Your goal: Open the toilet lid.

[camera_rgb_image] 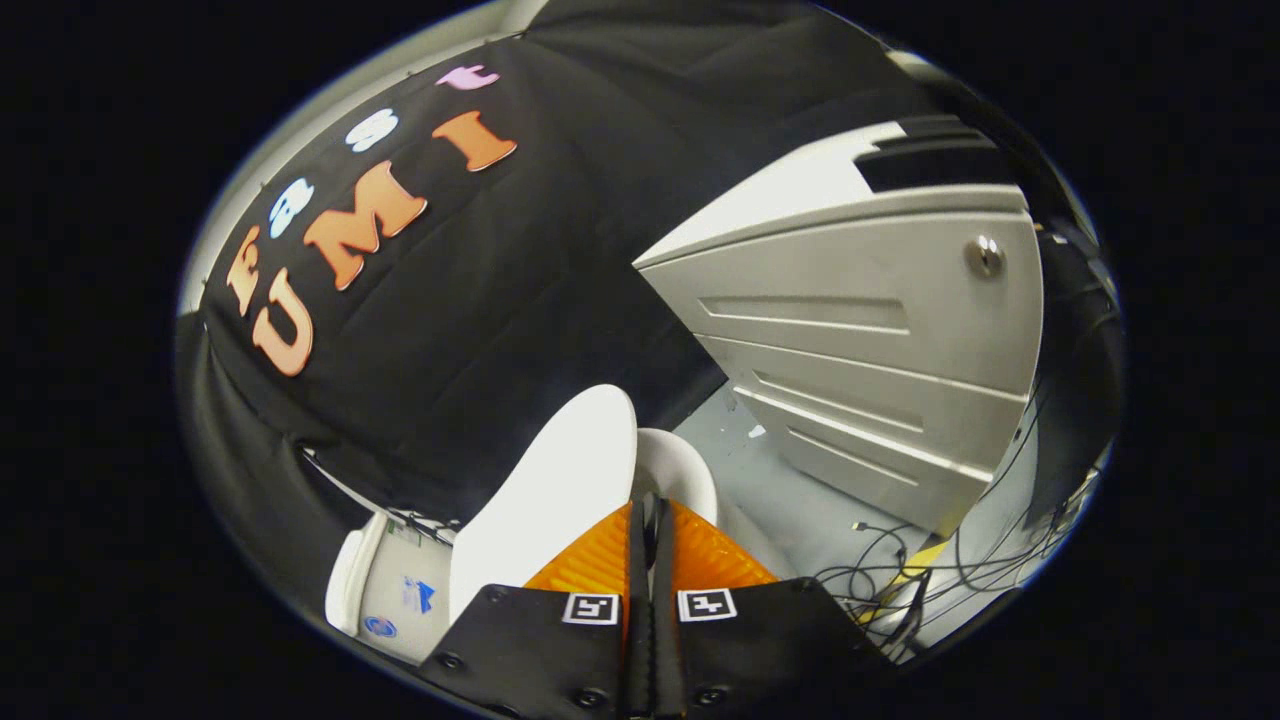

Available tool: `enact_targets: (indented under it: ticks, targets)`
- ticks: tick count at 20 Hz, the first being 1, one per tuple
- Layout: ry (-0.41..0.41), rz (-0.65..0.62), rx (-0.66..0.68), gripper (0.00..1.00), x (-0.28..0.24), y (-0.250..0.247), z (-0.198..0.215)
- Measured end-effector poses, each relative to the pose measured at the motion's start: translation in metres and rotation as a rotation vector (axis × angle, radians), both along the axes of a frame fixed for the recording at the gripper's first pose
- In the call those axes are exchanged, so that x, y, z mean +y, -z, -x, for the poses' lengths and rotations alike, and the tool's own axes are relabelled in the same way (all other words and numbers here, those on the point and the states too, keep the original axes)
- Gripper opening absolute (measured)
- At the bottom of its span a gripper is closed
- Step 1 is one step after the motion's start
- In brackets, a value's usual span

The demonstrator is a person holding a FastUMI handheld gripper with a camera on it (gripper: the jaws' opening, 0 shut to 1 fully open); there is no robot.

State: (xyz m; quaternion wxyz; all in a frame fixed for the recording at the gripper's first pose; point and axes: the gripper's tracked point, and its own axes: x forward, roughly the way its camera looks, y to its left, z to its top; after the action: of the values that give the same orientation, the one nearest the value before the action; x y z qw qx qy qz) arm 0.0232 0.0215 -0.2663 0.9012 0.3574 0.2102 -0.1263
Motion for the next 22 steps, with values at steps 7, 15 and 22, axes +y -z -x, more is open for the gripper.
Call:
enact_targets:
  ticks: [7, 15, 22]
  targets:
    - [-0.066, 0.135, -0.033, 0.08, 0.015, -0.046, -0.011]
    - [-0.169, 0.346, -0.142, 0.08, 0.058, -0.135, -0.03]
    - [-0.263, 0.524, -0.185, 0.08, 0.099, -0.186, -0.04]
